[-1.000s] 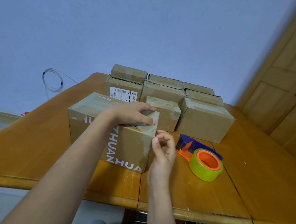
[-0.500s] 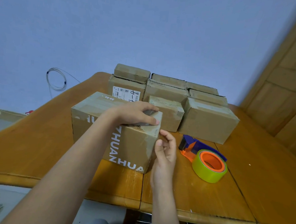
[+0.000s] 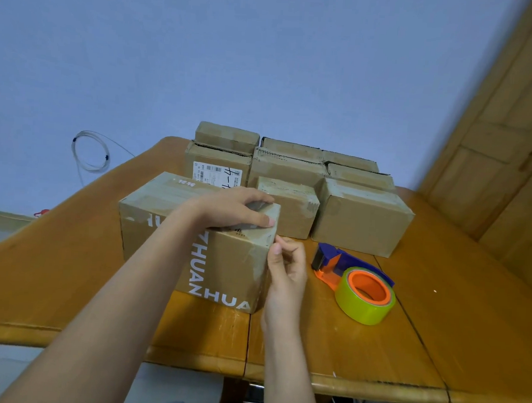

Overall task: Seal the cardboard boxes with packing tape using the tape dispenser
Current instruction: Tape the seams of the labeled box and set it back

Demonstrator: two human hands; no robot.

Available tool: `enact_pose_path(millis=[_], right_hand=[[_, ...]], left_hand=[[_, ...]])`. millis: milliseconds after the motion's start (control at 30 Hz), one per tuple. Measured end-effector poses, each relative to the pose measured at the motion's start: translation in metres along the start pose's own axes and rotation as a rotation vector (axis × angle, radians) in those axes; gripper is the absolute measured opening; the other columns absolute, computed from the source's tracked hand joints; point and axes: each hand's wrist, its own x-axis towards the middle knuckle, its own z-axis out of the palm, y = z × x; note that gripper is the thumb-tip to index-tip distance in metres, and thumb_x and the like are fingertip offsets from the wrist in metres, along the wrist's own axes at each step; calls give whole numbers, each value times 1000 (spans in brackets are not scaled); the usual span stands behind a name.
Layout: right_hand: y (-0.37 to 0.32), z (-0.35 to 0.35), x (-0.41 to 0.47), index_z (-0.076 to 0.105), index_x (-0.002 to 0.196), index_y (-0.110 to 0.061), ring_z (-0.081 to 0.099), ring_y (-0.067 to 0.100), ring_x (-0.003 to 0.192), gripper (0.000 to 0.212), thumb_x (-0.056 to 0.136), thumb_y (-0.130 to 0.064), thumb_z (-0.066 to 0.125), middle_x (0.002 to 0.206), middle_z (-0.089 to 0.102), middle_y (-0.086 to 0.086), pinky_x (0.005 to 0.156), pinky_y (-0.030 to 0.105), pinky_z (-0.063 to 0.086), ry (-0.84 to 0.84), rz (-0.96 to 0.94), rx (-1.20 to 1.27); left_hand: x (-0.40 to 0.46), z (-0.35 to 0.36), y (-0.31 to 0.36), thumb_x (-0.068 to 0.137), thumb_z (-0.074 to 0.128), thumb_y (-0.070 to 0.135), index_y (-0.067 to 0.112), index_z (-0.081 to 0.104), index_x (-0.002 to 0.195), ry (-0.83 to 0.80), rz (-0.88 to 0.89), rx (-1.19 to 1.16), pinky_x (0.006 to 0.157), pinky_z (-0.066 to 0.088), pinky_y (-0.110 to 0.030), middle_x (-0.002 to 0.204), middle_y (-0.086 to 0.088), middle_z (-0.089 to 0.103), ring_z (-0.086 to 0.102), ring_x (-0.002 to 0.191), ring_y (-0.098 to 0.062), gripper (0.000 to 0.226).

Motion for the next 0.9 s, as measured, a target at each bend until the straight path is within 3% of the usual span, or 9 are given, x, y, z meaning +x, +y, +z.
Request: enact_pose_path(millis=[67,233,400,533,600,667,733,800,900], right_hand=[[-2,2,2,66,80,-29,56,19,94,35,67,-61,73,108,58,15,83,35,48,25,45,13],[-16,5,5,57,77,-12,61,14,82,17,75,-16,74,94,67,7,74,30,48,77,306,222],[-17,17,10,49,68,-17,54,26,82,26,92,-12,58,95,59,20,71,33,43,214,295,66],[-31,11,14,47,70,-12,49,13,69,28,97,-19,54,72,54,2,60,22,38,179,241,-70],[-38,8,23,57,79,-17,56,11,84,19,97,-20,53,89,61,-1,70,18,42,155,126,-152],[-44,10,30,60,105,-29,52,6,112,14,98,-21,50,122,57,-5,95,22,42,48,39,-258],[-44,14,29,42,139,-30,34,4,133,39,100,-26,47,147,35,-13,110,25,28,-169,94,-376],[-42,17,25,20,151,-27,16,3,140,55,101,-24,43,156,11,-19,107,21,19,-307,162,-432],[-42,16,22,12,152,-28,9,-1,139,58,102,-21,40,158,-2,-19,104,18,17,-327,158,-450]], left_hand=[[1,0,-1,92,59,41,25,38,146,-1,-2,15,95,27,-23,149,6,36,36,119,-5,60],[3,1,-4,93,57,41,23,37,147,-2,11,66,103,26,-26,152,4,35,34,135,-12,61],[0,1,2,95,54,40,21,35,148,16,18,127,98,23,-21,153,4,34,33,136,-12,60],[-4,2,5,94,56,38,20,35,148,15,10,61,98,23,-21,153,4,34,34,136,-12,60],[-5,2,4,95,56,34,19,36,148,33,-3,20,99,24,-21,152,3,36,35,136,-13,58],[-2,2,0,98,53,25,18,38,146,76,-24,-22,97,28,-20,149,1,41,41,130,-13,52],[1,2,-3,99,50,17,16,40,145,95,-34,-83,94,35,-22,144,-3,47,50,116,-12,47],[3,3,-6,98,50,15,15,41,144,88,-43,-135,98,41,-28,142,-6,50,53,112,-15,46],[3,4,-5,98,51,19,14,40,145,101,-34,-36,100,32,-24,144,-3,47,46,125,-15,48]])
